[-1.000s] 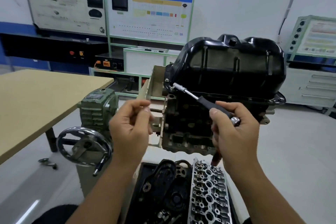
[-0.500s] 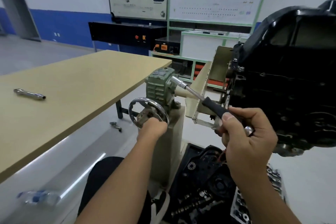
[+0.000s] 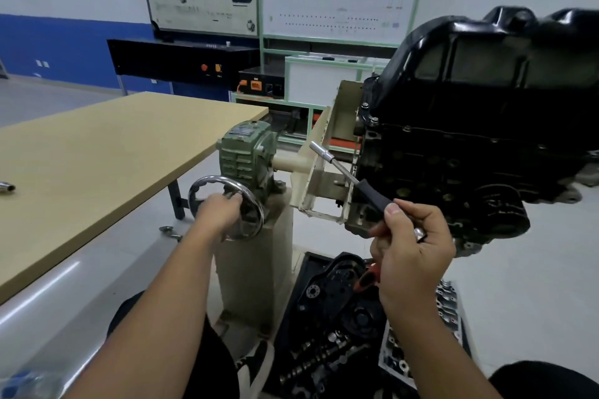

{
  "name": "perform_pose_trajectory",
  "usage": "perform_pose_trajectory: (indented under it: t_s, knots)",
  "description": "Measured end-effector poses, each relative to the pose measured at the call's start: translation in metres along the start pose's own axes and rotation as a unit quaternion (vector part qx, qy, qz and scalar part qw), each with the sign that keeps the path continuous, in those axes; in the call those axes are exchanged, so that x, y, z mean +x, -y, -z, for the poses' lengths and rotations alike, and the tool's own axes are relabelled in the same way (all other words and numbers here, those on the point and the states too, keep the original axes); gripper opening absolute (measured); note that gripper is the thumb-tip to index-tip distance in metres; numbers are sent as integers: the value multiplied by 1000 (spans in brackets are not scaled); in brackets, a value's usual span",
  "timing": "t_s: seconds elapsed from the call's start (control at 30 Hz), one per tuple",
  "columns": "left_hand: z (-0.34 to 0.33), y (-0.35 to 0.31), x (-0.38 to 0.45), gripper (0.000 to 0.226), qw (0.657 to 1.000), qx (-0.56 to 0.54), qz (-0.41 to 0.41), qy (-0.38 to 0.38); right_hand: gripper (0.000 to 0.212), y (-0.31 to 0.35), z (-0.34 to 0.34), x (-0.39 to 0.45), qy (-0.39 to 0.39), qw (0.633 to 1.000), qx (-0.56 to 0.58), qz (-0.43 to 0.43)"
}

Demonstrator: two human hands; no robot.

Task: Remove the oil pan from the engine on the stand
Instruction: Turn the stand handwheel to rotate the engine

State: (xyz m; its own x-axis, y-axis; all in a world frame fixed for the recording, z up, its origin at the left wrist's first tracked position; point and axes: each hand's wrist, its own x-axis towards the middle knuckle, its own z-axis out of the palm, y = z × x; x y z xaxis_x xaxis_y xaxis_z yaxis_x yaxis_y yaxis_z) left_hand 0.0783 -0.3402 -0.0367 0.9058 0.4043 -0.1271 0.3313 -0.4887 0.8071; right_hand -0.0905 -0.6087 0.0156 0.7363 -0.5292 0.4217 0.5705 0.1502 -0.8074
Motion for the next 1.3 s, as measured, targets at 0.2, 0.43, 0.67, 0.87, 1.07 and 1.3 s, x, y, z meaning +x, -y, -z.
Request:
perform_pose_trajectory:
  t_s: [0.2, 0.43, 0.67, 0.87, 1.07, 1.3]
  knots:
    - [30, -1, 26, 48, 988, 131, -81, -21, 4, 1, 1, 6, -9, 1000, 18, 5]
    - [50, 48, 37, 40, 970, 218, 6, -104, 4, 24, -26, 3, 16, 994, -78, 73]
    - [-18, 94, -7, 29, 966, 242, 6, 92, 11, 31, -104, -23, 194, 953, -188, 140]
    - [-14, 23, -20, 51, 994, -6, -69, 84, 10, -15, -150, -18, 182, 959, -216, 35]
    - [46, 53, 31, 49, 988, 15, -85, -129, 10, -26, -133, -29, 98, 988, -119, 13]
    - [-31, 105, -14, 57, 994, 109, 21, 21, 8, -24, -133, -36, 84, 992, -92, -38]
